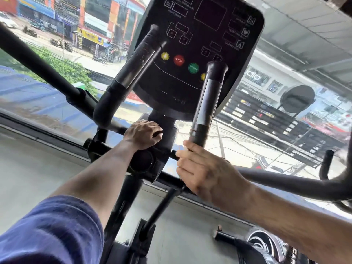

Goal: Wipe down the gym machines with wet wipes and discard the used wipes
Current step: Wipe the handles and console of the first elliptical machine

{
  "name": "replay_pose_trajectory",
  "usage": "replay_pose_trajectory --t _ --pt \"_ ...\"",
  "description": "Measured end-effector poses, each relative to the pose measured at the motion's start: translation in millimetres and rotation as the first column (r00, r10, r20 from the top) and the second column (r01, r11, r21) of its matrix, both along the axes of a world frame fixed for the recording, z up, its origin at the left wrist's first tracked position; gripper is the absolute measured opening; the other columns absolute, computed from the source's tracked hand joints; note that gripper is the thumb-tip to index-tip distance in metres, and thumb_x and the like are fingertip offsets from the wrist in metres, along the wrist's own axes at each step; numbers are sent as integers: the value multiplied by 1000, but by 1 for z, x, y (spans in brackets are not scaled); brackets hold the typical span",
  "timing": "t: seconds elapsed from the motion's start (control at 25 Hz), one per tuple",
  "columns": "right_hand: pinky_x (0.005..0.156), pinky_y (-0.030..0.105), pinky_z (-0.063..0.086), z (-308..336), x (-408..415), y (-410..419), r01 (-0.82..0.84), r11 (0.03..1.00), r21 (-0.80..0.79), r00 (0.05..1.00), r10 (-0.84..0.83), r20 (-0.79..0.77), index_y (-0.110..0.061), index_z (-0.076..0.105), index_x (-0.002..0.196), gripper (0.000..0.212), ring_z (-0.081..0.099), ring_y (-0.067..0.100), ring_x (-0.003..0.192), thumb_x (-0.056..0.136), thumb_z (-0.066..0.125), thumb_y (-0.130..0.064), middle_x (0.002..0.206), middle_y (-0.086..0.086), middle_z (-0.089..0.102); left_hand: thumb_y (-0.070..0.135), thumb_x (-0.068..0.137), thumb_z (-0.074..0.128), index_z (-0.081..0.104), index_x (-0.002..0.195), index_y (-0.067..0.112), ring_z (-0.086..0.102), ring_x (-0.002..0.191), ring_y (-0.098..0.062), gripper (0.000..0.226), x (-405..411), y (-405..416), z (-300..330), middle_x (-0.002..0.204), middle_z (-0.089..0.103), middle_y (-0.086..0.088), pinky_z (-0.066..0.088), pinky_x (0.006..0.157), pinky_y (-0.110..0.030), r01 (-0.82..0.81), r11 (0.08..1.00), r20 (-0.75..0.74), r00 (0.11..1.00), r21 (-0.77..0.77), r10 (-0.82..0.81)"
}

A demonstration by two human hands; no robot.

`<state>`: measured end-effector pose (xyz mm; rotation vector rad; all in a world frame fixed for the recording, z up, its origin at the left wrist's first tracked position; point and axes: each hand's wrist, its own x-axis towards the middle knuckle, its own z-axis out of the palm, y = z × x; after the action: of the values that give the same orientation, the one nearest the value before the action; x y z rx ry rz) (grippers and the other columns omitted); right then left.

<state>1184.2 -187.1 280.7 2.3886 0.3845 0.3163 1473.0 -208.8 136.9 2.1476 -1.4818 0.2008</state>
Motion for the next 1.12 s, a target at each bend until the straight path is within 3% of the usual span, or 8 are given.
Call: replay_pose_trajectory --t 0.2,0.36,0.48,0.6,0.72,0.8,0.92,1.12 --pt "95 36 53 -64 -27 -17 237 908 345 929 -107 -355 -20 67 96 21 60 18 84 99 53 -4 90 -3 63 52 101 50 67 133 33 58 130 -20 41 1 1 -1 144 61 12 41 108 -39 -3 1000 -1 1000 -3 3" --pt "74 15 50 -42 -28 -64 465 538 703 847 -500 -178 -26 77 96 16 65 -5 82 96 67 -14 86 -16 72 52 101 51 69 132 32 61 127 -20 41 1 -3 -2 142 62 11 42 107 -39 -3 1000 25 1000 -20 4" --pt "73 12 44 -6 6 -104 296 104 950 731 -664 -155 -24 76 84 17 65 -7 74 91 70 -10 76 -13 72 53 101 50 68 132 32 61 125 -20 42 1 -3 -3 142 62 11 42 106 -39 -5 1000 31 999 -15 5" --pt "83 44 46 8 44 -107 164 -367 915 894 -337 -296 10 67 93 17 61 31 84 82 68 -2 85 31 63 53 101 50 67 134 32 59 127 -21 42 1 -3 -1 144 60 11 41 107 -39 -2 1000 35 999 -14 2" --pt "101 60 49 5 62 -93 267 -572 775 928 -66 -368 1 66 90 12 70 27 76 94 56 -5 81 14 69 54 101 49 67 135 31 59 128 -22 44 3 -5 -5 145 60 10 41 107 -38 -5 1000 74 997 -27 7" --pt "111 64 39 5 63 -95 411 -529 743 902 115 -417 -9 67 94 11 72 24 83 98 57 -14 86 4 72 55 101 47 69 132 31 62 124 -21 45 7 -8 -9 141 63 9 43 104 -37 -11 999 95 995 -33 14" --pt "110 54 39 3 71 -106 605 -198 771 761 427 -488 -12 71 94 16 71 28 91 97 66 -27 93 4 72 59 98 38 71 127 31 66 117 -20 52 11 -11 -13 132 67 8 44 104 -39 -9 1000 126 992 -21 12" --pt "97 51 52 4 87 -120 703 228 673 623 258 -738 -8 74 96 20 68 42 100 91 61 6 99 11 74 58 99 43 71 126 31 67 115 -20 48 11 -10 -14 130 68 9 45 103 -39 -13 999 130 991 -31 17"
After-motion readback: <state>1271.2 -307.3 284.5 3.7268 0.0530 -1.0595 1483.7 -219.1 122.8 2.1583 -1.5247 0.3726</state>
